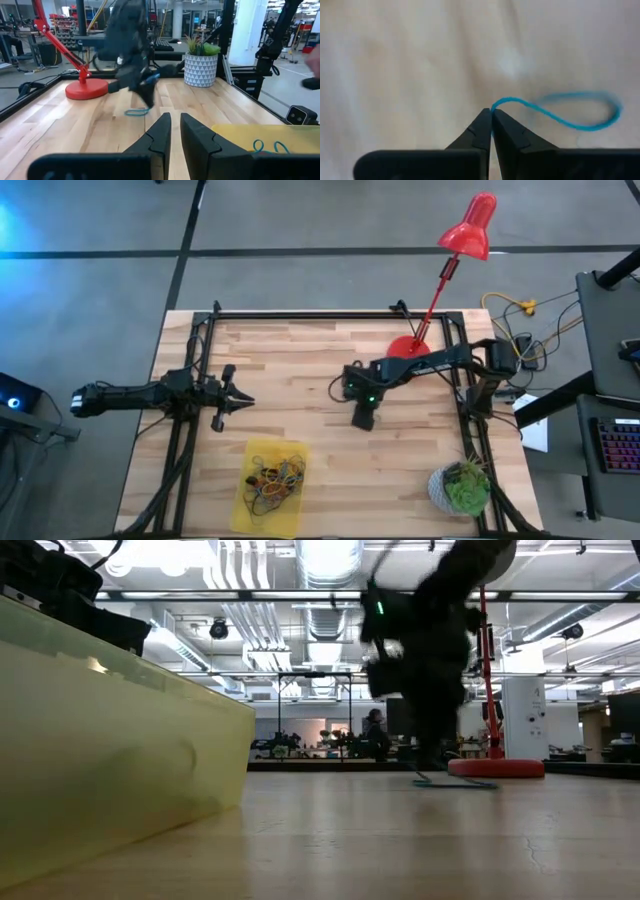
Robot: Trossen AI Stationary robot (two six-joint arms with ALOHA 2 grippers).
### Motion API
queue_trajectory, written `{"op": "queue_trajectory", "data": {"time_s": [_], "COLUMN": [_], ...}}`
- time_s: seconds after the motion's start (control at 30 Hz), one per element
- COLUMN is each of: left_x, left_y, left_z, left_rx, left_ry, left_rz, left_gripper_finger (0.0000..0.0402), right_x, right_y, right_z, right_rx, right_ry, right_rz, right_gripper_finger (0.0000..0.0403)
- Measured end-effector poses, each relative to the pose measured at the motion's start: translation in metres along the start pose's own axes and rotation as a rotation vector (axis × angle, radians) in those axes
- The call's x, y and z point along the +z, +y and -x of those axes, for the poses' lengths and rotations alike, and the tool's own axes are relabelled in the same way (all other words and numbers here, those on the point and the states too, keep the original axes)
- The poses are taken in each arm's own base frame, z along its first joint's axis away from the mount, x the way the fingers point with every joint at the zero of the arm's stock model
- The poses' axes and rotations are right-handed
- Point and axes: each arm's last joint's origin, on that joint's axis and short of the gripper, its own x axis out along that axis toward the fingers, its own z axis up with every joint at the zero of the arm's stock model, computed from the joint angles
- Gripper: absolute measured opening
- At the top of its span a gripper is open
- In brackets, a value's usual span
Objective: Pick and place rubber bands into bin
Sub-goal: Put the blue rubber band into the bin
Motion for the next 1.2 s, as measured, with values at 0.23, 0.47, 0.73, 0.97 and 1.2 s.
{"op": "queue_trajectory", "data": {"time_s": [0.23, 0.47, 0.73, 0.97, 1.2], "left_x": [0.0, 0.0, 0.0, 0.0, 0.0], "left_y": [0.0, 0.0, 0.0, 0.0, 0.0], "left_z": [0.0, 0.0, 0.0, 0.0, 0.0], "left_rx": [0.0, 0.0, 0.0, 0.0, 0.0], "left_ry": [0.0, 0.0, -0.001, 0.0, -0.001], "left_rz": [0.0, 0.0, 0.0, 0.0, 0.0], "left_gripper_finger": [0.0026, 0.0026, 0.0026, 0.0026, 0.0026], "right_x": [0.05, 0.088, 0.113, 0.126, 0.143], "right_y": [0.066, 0.121, 0.165, 0.188, 0.203], "right_z": [0.05, 0.125, 0.122, 0.066, 0.035], "right_rx": [0.105, 0.217, 0.524, 0.555, 0.555], "right_ry": [-0.244, -0.506, -0.391, -0.156, -0.13], "right_rz": [0.144, 0.267, 0.339, 0.377, 0.407], "right_gripper_finger": [0.0008, 0.0008, 0.0008, 0.0008, 0.0009]}}
